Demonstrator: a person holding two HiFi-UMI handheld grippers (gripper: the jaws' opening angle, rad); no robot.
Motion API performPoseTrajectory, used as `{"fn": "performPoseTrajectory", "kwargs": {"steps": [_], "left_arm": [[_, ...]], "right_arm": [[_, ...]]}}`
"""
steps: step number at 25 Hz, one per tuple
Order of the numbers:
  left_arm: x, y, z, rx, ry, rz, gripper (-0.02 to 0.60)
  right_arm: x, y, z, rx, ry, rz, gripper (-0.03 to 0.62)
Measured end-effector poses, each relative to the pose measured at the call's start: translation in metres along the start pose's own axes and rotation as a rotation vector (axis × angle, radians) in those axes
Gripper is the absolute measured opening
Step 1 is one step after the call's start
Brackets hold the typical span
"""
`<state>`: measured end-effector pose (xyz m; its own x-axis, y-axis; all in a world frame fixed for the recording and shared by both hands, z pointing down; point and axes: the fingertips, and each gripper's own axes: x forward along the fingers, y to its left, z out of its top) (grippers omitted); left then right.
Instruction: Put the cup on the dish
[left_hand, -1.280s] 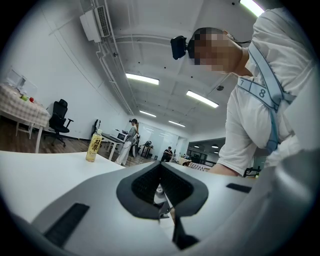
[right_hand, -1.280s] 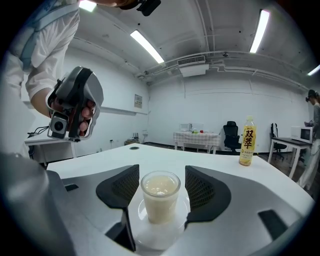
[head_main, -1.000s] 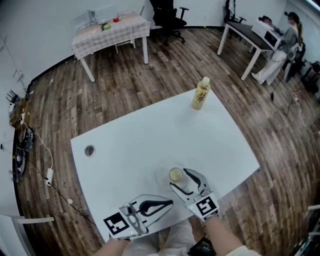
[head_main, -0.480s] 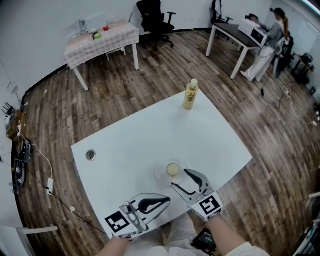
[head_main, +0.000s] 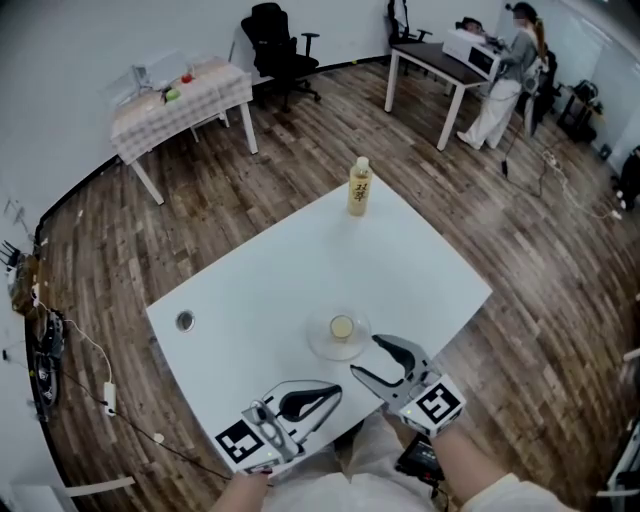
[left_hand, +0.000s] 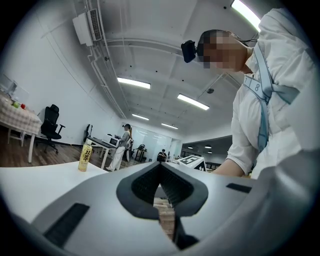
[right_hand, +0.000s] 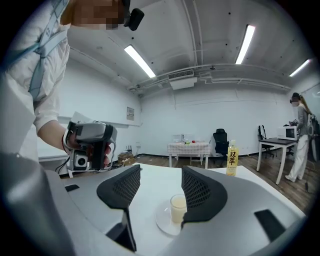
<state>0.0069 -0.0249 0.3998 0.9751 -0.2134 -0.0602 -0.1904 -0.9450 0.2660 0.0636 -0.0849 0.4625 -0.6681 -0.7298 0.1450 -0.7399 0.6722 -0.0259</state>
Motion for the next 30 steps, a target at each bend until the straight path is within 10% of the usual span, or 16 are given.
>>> {"fn": "performPoseTrajectory", "kwargs": {"steps": [5, 12, 30], "left_arm": [[-0.002, -0.013, 0.006, 0.016, -0.008, -0.029, 0.002], [-0.007, -0.022, 0.009, 0.036, -0.003, -0.045, 0.002], [-0.014, -0.046, 0.015, 0.066, -0.025, -0.057, 0.002]], "right_arm": [[-0.015, 0.018, 0.011, -0.008, -0.009, -0.014, 0.250], [-0.033, 0.026, 0.027, -0.010, -0.036, -0.051, 0.051], [-0.071, 0.040, 0.049, 0.000, -0.058, -0.102, 0.031]]}}
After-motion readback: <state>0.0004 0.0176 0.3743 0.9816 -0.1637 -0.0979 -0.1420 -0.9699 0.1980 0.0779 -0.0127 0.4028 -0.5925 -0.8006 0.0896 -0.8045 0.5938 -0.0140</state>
